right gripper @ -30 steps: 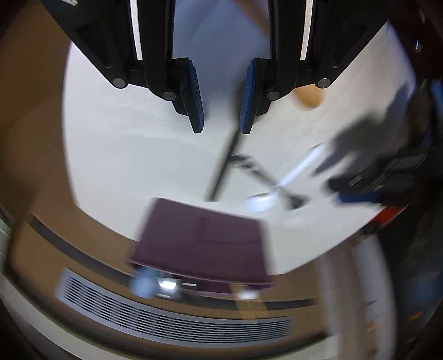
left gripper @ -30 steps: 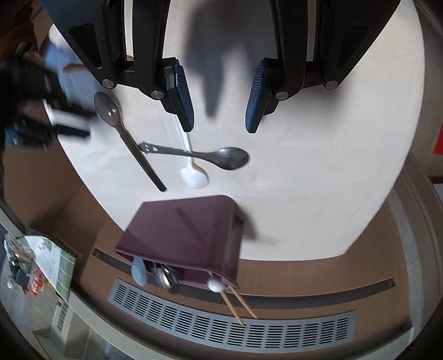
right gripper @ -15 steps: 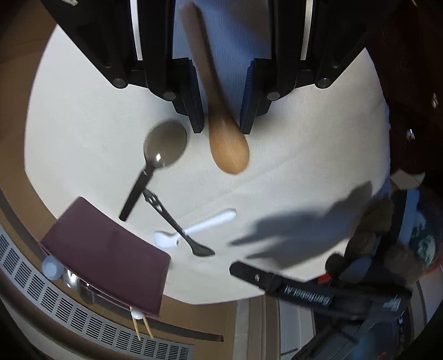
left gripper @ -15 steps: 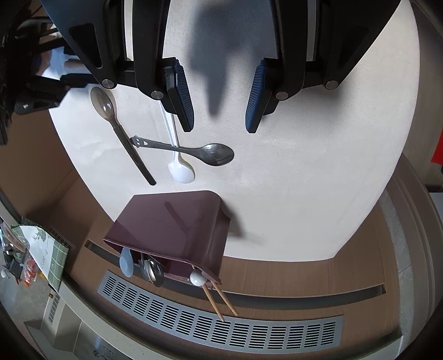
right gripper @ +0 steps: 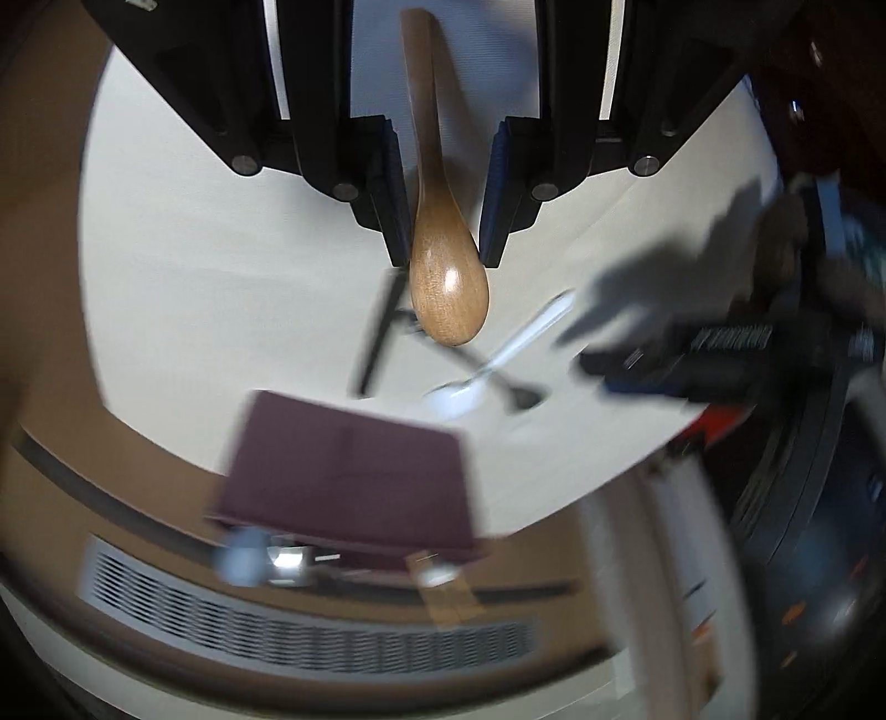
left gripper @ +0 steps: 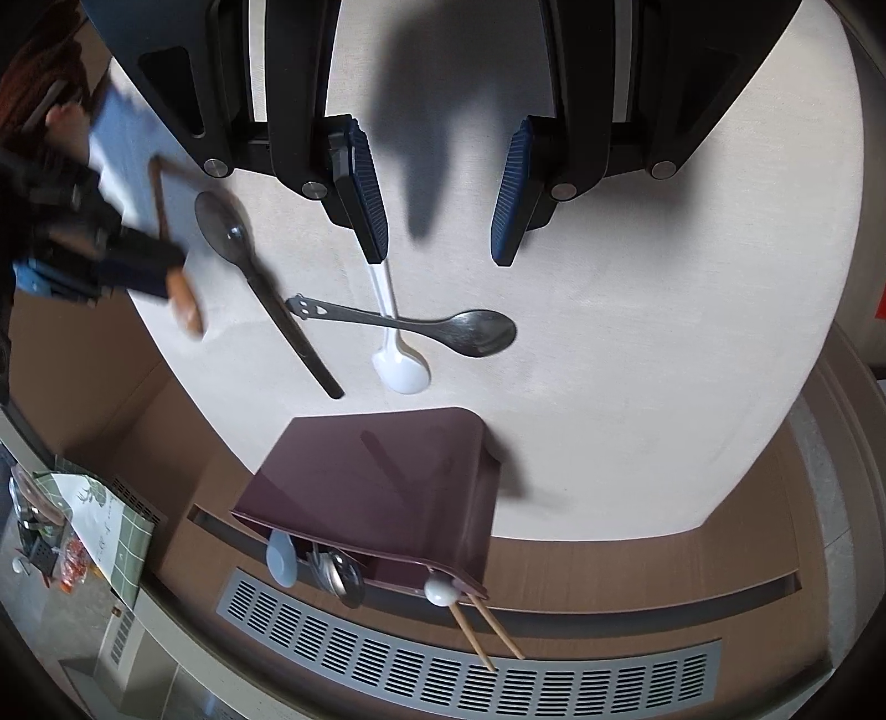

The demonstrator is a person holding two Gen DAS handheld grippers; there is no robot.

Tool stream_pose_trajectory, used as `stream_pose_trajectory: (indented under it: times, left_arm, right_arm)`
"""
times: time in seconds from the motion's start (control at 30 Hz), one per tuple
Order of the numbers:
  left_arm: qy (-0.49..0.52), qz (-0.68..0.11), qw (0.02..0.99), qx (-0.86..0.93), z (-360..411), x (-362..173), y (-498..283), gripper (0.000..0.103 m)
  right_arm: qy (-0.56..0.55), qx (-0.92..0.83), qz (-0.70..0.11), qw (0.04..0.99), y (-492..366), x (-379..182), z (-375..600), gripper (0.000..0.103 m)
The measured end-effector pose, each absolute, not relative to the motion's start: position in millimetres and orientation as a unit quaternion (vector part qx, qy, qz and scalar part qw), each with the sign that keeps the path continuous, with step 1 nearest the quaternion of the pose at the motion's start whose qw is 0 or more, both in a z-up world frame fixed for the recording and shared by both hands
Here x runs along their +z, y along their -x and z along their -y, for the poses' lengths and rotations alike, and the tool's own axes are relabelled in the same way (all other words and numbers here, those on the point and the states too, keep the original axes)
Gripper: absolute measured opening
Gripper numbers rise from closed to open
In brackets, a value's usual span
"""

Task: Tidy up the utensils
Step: 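Grasp the black-handled metal spoon with the left tool while the right tool holds the wooden spoon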

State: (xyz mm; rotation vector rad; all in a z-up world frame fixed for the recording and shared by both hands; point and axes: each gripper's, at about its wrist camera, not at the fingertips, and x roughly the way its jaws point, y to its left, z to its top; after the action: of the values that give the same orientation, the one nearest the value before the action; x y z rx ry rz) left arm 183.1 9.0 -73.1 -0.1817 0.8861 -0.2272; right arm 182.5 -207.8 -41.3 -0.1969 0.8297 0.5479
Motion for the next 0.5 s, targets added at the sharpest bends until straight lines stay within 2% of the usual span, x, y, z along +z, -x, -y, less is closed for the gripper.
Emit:
stream_pose_trajectory:
  times: [0.5]
  left_arm:
    - [0.044,-0.424,0.893,-0.146,38,-68,-228,0.04]
  right_arm:
    - [0.046,0.153,-0.418,0.894,-207,-65,255,0.022]
